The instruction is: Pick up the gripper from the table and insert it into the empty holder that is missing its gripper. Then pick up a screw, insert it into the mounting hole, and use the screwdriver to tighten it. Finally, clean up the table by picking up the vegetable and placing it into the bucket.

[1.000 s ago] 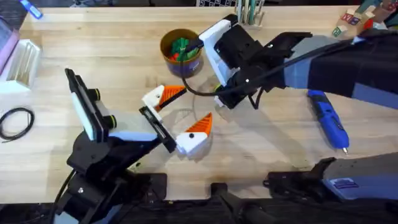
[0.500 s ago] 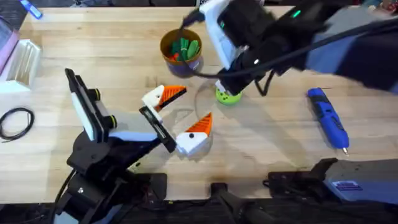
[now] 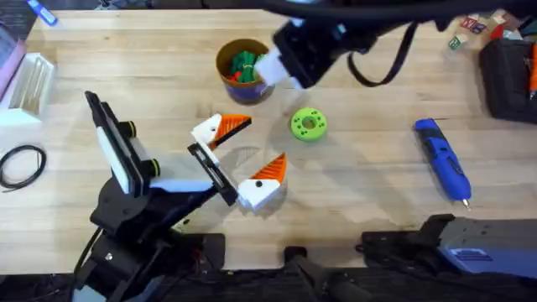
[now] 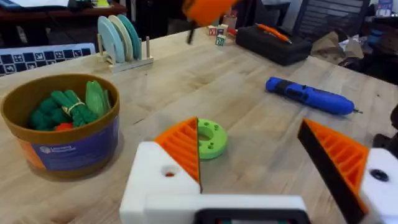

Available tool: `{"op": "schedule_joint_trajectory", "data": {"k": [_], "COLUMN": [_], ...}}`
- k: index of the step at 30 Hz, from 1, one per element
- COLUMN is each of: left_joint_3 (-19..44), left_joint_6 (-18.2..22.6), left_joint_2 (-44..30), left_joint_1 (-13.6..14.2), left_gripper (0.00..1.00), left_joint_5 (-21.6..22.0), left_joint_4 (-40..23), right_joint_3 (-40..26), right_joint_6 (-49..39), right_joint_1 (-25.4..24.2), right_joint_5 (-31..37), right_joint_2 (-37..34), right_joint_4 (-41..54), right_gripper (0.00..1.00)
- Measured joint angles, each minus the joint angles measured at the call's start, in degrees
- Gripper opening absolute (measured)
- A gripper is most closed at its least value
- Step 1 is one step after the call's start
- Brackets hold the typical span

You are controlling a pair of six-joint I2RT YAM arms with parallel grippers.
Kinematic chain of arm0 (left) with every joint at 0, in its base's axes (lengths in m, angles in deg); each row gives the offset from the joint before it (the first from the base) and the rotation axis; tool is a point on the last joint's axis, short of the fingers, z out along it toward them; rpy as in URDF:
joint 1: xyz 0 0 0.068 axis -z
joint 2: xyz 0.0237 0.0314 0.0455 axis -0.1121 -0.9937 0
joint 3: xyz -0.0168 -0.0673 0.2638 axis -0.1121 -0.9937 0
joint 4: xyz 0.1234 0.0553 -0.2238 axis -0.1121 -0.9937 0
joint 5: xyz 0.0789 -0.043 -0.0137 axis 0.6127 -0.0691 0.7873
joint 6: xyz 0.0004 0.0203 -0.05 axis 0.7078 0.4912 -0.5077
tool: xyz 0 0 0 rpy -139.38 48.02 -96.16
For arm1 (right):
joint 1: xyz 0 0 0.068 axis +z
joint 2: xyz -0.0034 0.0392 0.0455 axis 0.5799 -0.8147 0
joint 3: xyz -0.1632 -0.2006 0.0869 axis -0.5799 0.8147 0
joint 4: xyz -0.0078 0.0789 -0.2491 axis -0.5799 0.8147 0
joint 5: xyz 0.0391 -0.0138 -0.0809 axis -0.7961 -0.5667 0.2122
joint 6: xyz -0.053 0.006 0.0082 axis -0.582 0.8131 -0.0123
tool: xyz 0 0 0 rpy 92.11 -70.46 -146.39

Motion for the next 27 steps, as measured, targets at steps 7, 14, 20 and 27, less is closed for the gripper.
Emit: {"op": "schedule_joint_trajectory", "data": {"k": [7,14,20,27], "left_joint_3": [0.0,0.0,0.0,0.0], "left_joint_6": [0.02,0.02,0.02,0.0], "left_joint_2": [0.0,0.0,0.0,0.0], "left_joint_1": [0.0,0.0,0.0,0.0], "left_gripper": [0.956,0.956,0.956,0.957], "left_joint_5": [0.0,0.0,0.0,0.0], "left_joint_4": [0.01,0.01,0.01,-0.02], "right_joint_3": [-0.41,-0.39,-0.41,-0.41], "right_joint_6": [-0.15,-0.15,-0.15,-0.15], "right_joint_1": [7.0,11.73,12.64,12.64], "right_joint_5": [-2.99,-3.44,-3.83,-3.54], "right_joint_2": [-1.46,-6.02,-7.82,-8.28], "right_joint_4": [-1.81,-4.12,-4.5,-4.75], "right_gripper": [0.007,0.007,0.007,0.007]}}
